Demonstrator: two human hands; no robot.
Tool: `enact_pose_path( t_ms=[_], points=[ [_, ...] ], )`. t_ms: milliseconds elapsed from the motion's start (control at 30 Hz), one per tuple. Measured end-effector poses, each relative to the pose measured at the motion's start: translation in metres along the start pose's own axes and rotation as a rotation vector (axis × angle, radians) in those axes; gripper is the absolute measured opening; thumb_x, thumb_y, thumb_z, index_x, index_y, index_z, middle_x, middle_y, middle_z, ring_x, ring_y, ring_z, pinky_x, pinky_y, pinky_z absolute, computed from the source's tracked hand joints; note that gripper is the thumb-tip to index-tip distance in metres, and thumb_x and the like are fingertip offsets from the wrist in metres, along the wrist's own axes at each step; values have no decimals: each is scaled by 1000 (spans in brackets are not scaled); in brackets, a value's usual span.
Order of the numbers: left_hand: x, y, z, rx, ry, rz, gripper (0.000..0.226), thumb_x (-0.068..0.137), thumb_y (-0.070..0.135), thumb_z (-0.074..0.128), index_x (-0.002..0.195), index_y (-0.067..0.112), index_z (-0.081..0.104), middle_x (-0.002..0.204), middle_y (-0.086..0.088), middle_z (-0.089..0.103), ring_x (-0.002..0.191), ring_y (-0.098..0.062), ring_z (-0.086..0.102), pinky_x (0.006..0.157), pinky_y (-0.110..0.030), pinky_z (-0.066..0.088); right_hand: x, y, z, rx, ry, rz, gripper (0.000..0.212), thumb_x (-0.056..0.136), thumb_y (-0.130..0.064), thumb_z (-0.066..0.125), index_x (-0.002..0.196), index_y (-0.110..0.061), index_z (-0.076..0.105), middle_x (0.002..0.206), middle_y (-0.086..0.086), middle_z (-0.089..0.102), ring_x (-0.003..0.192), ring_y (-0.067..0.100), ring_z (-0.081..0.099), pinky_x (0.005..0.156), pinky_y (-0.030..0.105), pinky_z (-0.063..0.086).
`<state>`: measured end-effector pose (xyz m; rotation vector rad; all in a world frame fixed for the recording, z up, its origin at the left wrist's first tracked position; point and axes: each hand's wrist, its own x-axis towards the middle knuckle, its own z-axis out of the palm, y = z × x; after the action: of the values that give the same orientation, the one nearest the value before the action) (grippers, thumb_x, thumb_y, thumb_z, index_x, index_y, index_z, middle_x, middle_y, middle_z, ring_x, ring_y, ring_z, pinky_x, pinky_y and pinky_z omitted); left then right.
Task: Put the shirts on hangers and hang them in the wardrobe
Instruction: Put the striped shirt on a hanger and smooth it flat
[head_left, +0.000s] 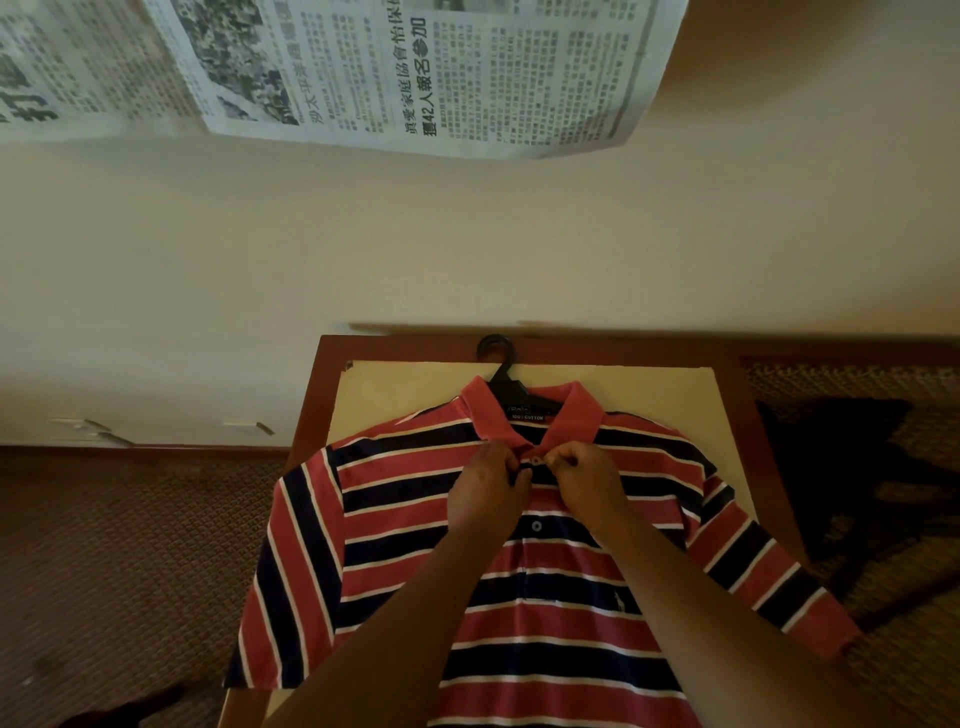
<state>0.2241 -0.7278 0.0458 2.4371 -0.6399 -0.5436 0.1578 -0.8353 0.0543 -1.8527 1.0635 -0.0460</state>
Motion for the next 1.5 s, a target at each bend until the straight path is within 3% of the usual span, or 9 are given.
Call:
enact_pose_path(
  t_ms=[200, 267, 333, 433, 600, 900, 1100, 1367, 1500],
  points=[
    [6, -22, -12, 85, 379, 148, 7, 92, 22, 54, 93, 15, 55, 94, -1, 54, 86, -16, 51, 76, -31, 48, 19, -25, -15, -329, 75, -305, 17, 96, -10, 51, 88, -8, 66, 84, 4, 65, 74, 15, 58, 61, 17, 42],
    [12, -23, -18, 132, 276, 48, 31, 96, 33, 45, 122, 16, 48, 125, -6, 48, 116, -23, 45, 99, -37, 38, 33, -36, -14, -460, 99, -425, 16, 95, -10, 51, 90, -7, 67, 91, 8, 63, 84, 22, 59, 71, 29, 49],
    [19, -27, -23, 206, 117, -35, 55, 99, 44, 35, 147, 19, 24, 155, -6, 21, 143, -26, 17, 116, -42, 15, 45, -45, -12, -645, 54, -485, 17, 95, -11, 50, 104, -8, 63, 105, 10, 60, 99, 28, 54, 82, 38, 47],
    [25, -42, -24, 362, -28, -34, 68, 99, 55, 21, 153, 22, -6, 160, -3, -13, 147, -25, -15, 118, -46, -7, 58, -53, -10, -896, -49, -484, 31, 96, -14, 47, 125, -10, 55, 124, 12, 53, 116, 32, 47, 93, 42, 40],
    [26, -57, -20, 406, -87, -39, 73, 96, 63, 11, 150, 25, -19, 155, -2, -29, 141, -24, -29, 113, -47, -16, 69, -54, -6, -1076, -103, -481, 33, 95, -15, 49, 127, -11, 50, 123, 12, 54, 115, 31, 47, 93, 42, 37],
    [19, -68, -16, 438, -29, -50, 75, 89, 68, 0, 144, 26, -30, 150, 0, -38, 139, -23, -34, 114, -46, -19, 75, -58, -21, -1202, -88, -562, 34, 91, -26, 54, 123, -17, 57, 121, 8, 52, 119, 29, 40, 95, 41, 33],
    [18, -66, -17, 433, -19, -81, 75, 91, 66, 4, 145, 23, -27, 148, 0, -37, 138, -22, -34, 115, -45, -19, 80, -58, -32, -1189, -76, -420, 29, 88, -24, 58, 117, -18, 62, 129, 8, 48, 126, 31, 35, 101, 42, 31],
    [19, -34, -9, 326, 2, 18, 74, 85, 64, -14, 147, 24, -22, 151, 0, -32, 139, -20, -32, 112, -42, -20, 51, -20, -36, -832, 107, -371, 37, 96, -28, 49, 130, -16, 49, 130, 9, 48, 123, 29, 42, 99, 42, 37],
    [11, -9, 3, 316, -47, 126, 66, 90, 57, -11, 146, 25, -23, 152, 1, -34, 136, -18, -38, 111, -40, -24, 20, 18, -50, -733, 200, -200, 45, 96, -29, 50, 137, -13, 43, 138, 11, 46, 129, 30, 40, 108, 45, 34]
  ],
)
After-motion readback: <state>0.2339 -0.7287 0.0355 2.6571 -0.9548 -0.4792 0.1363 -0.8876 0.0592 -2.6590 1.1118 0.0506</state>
